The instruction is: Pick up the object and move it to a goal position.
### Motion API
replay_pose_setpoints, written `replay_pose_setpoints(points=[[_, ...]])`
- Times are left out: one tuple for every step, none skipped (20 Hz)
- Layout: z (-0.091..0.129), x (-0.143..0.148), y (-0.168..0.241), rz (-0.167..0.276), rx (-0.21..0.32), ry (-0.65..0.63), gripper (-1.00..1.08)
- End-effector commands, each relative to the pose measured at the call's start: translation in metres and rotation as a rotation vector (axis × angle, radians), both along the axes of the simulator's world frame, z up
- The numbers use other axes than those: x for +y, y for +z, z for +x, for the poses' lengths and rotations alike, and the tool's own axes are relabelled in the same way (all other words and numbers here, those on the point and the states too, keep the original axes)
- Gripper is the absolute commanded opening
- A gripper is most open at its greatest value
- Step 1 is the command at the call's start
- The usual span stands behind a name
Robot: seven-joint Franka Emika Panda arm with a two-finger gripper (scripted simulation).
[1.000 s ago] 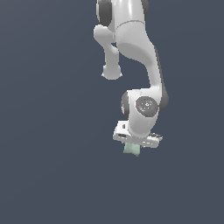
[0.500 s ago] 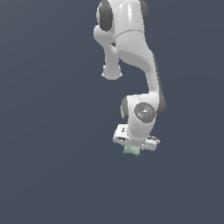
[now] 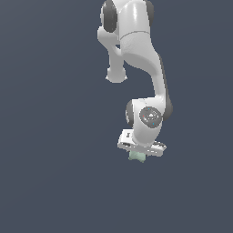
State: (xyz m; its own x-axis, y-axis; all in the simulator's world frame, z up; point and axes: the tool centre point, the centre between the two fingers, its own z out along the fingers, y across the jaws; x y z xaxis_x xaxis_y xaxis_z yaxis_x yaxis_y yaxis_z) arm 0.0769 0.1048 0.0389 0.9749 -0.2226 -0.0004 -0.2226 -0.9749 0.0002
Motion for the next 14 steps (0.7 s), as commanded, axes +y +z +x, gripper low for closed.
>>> replay_pose_setpoints(points=[[0.0, 0.0, 0.0, 0.0, 0.0, 0.0, -1.0], [0.0, -0.002, 0.001, 0.0, 0.0, 0.0, -1.0], [0.001, -0.004, 0.001, 0.0, 0.0, 0.0, -1.0], [0.001, -0.007, 0.002, 0.0, 0.0, 0.0, -1.0], [0.002, -0.011, 0.003, 0.0, 0.0, 0.0, -1.0], [0.003, -0.016, 0.004, 0.0, 0.0, 0.0, -1.0], [0.004, -0.022, 0.005, 0.0, 0.0, 0.0, -1.0], [0.005, -0.029, 0.006, 0.0, 0.0, 0.0, -1.0], [0.006, -0.037, 0.008, 0.0, 0.0, 0.0, -1.0], [0.007, -0.045, 0.01, 0.0, 0.0, 0.0, -1.0], [0.009, -0.055, 0.012, 0.0, 0.0, 0.0, -1.0], [0.01, -0.065, 0.014, 0.0, 0.0, 0.0, -1.0], [0.012, -0.076, 0.017, 0.0, 0.0, 0.0, -1.0], [0.014, -0.087, 0.019, 0.0, 0.0, 0.0, -1.0]])
